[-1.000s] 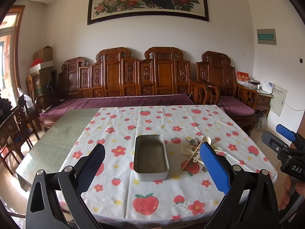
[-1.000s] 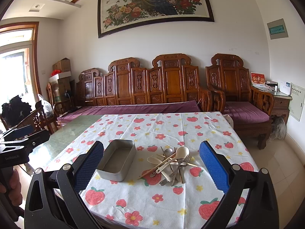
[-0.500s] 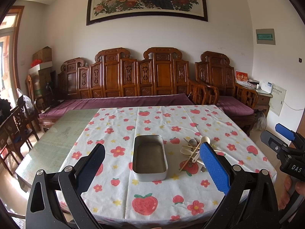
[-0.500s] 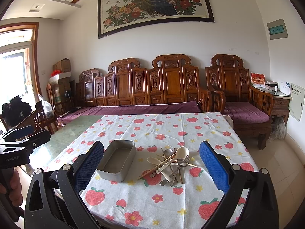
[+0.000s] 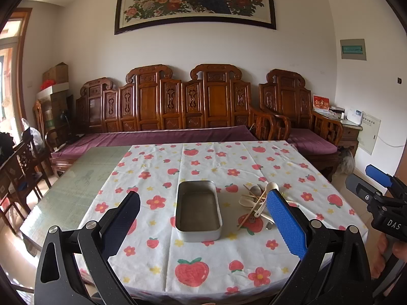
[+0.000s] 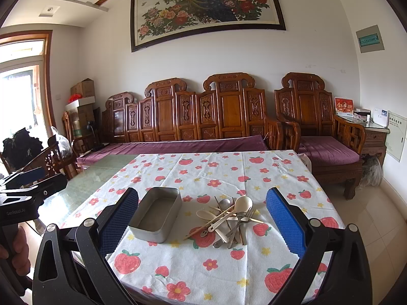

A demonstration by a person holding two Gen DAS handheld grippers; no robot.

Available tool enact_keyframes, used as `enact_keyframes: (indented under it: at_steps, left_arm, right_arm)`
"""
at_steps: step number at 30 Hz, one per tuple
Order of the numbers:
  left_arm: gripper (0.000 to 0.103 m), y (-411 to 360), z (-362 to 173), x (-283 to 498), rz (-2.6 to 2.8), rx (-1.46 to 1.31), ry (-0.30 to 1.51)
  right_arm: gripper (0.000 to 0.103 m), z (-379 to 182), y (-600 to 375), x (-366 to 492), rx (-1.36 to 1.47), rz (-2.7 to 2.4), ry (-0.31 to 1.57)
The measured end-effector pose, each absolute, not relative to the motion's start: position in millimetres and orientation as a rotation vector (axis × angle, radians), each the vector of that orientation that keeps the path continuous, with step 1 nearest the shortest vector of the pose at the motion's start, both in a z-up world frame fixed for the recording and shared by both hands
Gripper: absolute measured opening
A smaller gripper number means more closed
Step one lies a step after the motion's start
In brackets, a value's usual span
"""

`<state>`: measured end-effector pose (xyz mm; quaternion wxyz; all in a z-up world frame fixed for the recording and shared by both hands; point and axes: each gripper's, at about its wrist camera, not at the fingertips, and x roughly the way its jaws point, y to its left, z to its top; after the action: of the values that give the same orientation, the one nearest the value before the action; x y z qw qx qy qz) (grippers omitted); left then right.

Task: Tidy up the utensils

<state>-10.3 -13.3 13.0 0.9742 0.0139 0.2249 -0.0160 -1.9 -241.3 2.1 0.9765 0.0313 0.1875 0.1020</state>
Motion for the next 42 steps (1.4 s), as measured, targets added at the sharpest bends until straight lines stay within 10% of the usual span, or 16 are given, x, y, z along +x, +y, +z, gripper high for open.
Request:
enact_keyframes:
  at_steps: [30,42]
  left_arm:
    - [0.096,-38.7,-31.7,41.3,-0.104,0.076,0.578]
    - [0.096,-41.6,-69.6,101.7,-0.151,0.057,0.665]
  right_arm:
    - [0.1,-49.8,-263.8,49.1,0.063,0.17,0.47]
    - [0.083,-101.7,-283.0,127.2,0.081,0.192,0.569]
